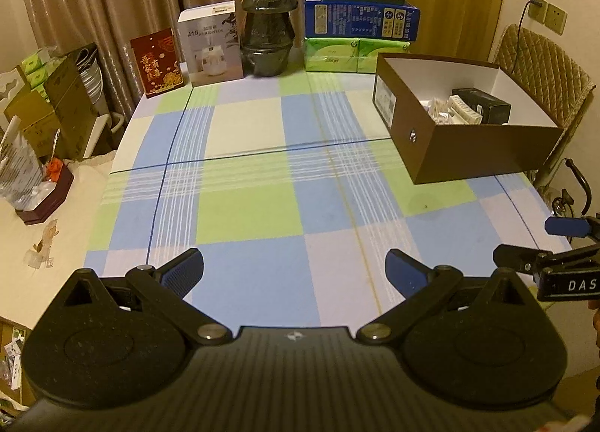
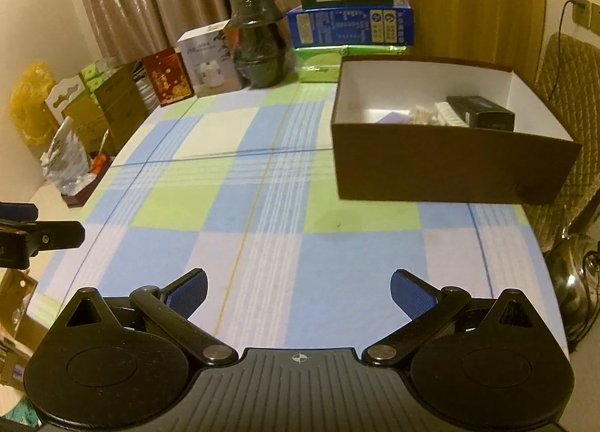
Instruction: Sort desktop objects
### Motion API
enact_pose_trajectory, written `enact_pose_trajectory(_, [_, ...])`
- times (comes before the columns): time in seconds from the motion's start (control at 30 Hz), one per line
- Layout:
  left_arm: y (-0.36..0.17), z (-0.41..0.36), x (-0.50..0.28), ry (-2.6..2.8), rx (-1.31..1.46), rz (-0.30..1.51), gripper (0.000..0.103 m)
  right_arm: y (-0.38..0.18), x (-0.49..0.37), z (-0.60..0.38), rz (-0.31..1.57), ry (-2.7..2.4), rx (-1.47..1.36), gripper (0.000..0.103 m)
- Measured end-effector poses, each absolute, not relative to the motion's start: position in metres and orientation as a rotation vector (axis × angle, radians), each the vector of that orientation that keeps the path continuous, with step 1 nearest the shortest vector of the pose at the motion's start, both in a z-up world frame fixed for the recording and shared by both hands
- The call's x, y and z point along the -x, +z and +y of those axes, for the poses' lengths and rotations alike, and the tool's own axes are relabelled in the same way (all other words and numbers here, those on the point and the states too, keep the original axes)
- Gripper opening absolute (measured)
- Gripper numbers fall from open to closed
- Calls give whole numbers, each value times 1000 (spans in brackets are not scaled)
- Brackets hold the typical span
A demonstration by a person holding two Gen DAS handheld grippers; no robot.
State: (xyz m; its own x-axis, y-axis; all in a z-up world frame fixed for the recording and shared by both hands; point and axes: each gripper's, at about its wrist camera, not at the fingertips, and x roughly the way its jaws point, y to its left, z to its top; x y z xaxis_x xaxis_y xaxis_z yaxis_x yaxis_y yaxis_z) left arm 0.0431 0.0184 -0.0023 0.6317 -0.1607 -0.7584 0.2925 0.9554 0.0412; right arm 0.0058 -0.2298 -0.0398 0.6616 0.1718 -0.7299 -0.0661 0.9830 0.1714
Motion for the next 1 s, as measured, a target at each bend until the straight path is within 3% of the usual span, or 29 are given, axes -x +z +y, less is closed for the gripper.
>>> enact_pose_trajectory(1.0, [-20,39,-43,-223,-156,918,102,-53,-13,-210,904,149,-106,101])
